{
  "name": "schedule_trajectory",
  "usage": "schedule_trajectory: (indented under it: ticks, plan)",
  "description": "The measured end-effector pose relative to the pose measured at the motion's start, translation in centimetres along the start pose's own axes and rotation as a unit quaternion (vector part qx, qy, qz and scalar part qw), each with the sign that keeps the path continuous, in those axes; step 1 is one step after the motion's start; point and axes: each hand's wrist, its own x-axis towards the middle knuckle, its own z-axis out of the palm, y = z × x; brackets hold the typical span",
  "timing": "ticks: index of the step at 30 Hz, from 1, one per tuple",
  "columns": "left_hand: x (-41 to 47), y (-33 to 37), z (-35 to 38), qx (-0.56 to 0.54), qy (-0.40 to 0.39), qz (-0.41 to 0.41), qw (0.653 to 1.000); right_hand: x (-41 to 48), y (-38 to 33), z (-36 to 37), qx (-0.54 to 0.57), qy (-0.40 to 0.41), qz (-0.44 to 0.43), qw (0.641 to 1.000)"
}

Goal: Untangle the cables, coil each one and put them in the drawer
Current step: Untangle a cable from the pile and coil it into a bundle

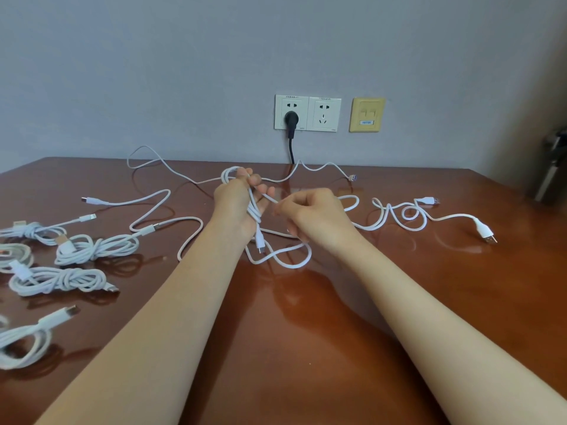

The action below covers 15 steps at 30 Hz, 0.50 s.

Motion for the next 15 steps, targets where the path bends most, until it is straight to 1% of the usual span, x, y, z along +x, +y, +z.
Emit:
schedule_trajectory:
  ticks: [3,6,9,12,15]
  plan:
    - [0.23,0.23,0.26,-0.025,-0.004,0.002,1.000,0.06,-0.22,-0.05,-0.100,0.051,-0.057,0.992]
    - [0.40,0.39,0.39,-0.031,-0.013,0.006,0.999,0.09,-0.26,-0.25,-0.159,0.083,-0.089,0.980]
    - [0.66,0.31,0.22,-0.029,-0.019,0.008,0.999,0.02,-0.11,-0.40,-0.234,0.117,-0.086,0.961]
    - [0.83,0.36,0.08,-0.033,-0.024,0.009,0.999,-0.23,-0.24,-0.56,-0.297,0.132,-0.079,0.942]
    - [0.74,0.57,0.13,-0.033,-0.026,0.016,0.999,-0.36,-0.30,-0.67,-0.300,0.113,-0.082,0.944]
